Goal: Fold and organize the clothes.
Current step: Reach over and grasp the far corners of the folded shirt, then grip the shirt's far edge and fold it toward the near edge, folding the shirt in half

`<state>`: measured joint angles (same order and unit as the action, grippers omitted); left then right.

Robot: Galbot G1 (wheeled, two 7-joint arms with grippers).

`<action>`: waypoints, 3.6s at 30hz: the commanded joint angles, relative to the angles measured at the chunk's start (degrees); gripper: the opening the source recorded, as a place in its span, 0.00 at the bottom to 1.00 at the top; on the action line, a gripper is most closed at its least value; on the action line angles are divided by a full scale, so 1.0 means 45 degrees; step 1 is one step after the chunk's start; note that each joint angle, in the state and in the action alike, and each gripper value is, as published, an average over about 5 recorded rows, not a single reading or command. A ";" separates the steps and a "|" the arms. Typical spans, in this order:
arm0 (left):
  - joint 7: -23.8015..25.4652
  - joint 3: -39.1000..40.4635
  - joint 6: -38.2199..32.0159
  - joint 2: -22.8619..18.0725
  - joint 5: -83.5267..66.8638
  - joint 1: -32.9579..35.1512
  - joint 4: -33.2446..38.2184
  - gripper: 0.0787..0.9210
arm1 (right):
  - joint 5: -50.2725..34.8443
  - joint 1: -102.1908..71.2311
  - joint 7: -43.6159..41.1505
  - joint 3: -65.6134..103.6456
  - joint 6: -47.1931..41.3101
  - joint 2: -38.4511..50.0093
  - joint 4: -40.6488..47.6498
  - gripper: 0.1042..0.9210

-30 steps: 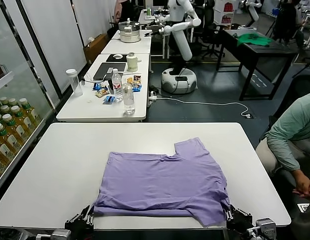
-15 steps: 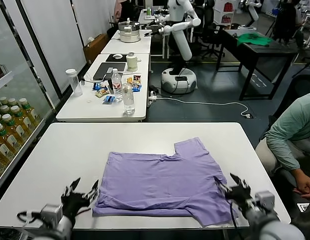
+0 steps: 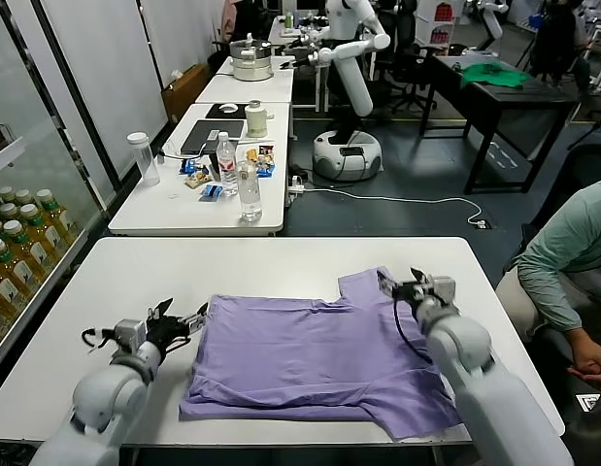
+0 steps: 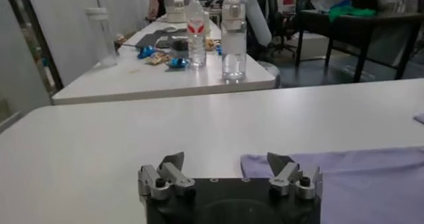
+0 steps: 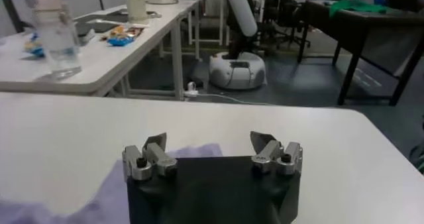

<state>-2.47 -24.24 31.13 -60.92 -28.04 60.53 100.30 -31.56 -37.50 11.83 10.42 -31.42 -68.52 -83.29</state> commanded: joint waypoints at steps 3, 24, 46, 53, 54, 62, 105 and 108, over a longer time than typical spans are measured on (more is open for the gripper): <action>0.1490 0.0967 -0.0227 -0.0146 0.0430 -0.2482 -0.3286 0.88 | 0.0624 0.2170 0.0269 -0.0961 -0.0065 -0.1468 0.3699 0.88; 0.2158 0.0998 -0.0194 -0.0278 0.0806 -0.2034 -0.3013 0.84 | -0.0581 0.0504 0.0596 -0.0654 0.0001 -0.0989 0.2394 0.79; 0.1732 0.0217 -0.0449 0.0401 -0.0894 -0.1076 -0.0819 0.12 | -0.1605 -0.0564 0.0724 -0.0407 0.0115 0.0176 -0.1893 0.04; 0.1313 -0.0379 -0.0858 0.0767 -0.1321 0.1971 0.2132 0.01 | -0.2229 -0.3726 0.1193 0.0474 -0.0370 0.1910 -0.6063 0.01; 0.1247 -0.0420 -0.0901 0.0747 -0.1304 0.2386 0.2408 0.01 | -0.2247 -0.4205 0.1203 0.0609 -0.0370 0.2115 -0.6445 0.01; 0.1146 -0.1071 -0.1307 0.0682 -0.0950 0.4426 0.3396 0.01 | -0.2198 -0.6599 0.1267 0.1558 -0.0371 0.2874 -0.8081 0.01; -0.2880 -0.1474 0.0196 -0.0695 -0.1403 0.6594 0.5717 0.55 | -0.0560 -1.0417 0.0745 0.3481 -0.0250 0.2817 -0.9552 0.54; -0.3937 -0.1043 0.0217 -0.1069 -0.1811 0.6452 0.5506 0.66 | -0.0458 -1.0370 0.0750 0.3308 -0.0245 0.2750 -0.9541 0.65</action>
<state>-1.76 -34.16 31.81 -61.41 -30.38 86.74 121.34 -34.83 -82.87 15.45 25.20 -32.63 -55.75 -125.29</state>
